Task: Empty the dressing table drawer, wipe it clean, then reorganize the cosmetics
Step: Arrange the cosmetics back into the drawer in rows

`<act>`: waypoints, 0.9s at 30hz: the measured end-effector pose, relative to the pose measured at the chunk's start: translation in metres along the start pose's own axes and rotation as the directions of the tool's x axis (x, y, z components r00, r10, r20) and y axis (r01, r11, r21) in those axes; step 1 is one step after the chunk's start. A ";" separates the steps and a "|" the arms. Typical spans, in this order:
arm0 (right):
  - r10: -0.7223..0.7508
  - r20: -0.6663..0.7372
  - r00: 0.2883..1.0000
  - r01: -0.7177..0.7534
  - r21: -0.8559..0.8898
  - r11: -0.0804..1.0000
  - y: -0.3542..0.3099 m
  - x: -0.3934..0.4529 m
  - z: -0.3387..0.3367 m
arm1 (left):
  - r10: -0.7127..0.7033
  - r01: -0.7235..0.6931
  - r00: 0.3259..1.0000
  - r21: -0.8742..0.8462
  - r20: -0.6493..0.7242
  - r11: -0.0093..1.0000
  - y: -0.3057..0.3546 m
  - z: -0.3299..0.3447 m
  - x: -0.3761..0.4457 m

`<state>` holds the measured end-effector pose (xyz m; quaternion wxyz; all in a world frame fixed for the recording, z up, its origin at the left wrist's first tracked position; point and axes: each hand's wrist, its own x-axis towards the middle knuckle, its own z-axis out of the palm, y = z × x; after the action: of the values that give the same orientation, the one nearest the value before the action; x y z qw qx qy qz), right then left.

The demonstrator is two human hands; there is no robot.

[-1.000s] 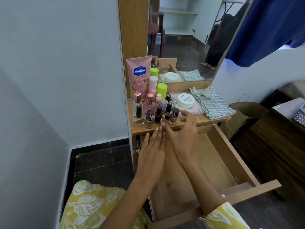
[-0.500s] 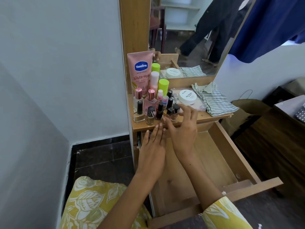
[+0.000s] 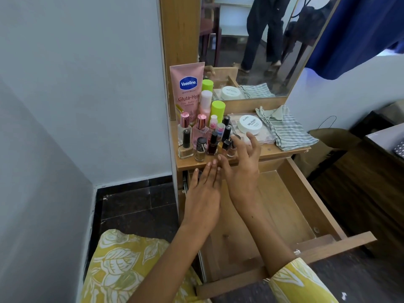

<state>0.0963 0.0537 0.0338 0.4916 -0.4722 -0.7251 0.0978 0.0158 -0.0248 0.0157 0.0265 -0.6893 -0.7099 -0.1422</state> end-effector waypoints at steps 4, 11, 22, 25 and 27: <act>0.002 0.000 1.000 -0.002 0.012 1.000 -0.003 0.000 -0.004 | -0.004 0.004 1.000 0.005 0.019 1.000 -0.001 0.000 0.000; -0.100 0.020 0.995 0.097 0.124 0.988 -0.004 -0.006 -0.020 | -0.004 0.004 1.000 0.000 0.027 1.000 -0.002 -0.001 0.000; 0.289 0.332 0.898 -0.334 0.086 0.939 0.022 -0.024 -0.036 | -0.042 0.042 0.987 0.003 0.153 0.999 -0.027 -0.016 -0.029; 0.392 0.493 0.777 -0.378 -0.132 0.916 0.029 -0.014 -0.020 | -0.040 0.034 0.967 0.025 0.251 0.999 -0.031 -0.018 -0.032; 0.402 0.508 0.761 -0.374 -0.162 0.913 0.029 -0.014 -0.008 | -0.032 0.024 0.953 0.030 0.300 0.999 -0.030 -0.019 -0.032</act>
<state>0.1202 0.0555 0.0114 0.2283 -0.5785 -0.7210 0.3057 -0.0154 -0.0608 0.0212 -0.0746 -0.6925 -0.7171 -0.0267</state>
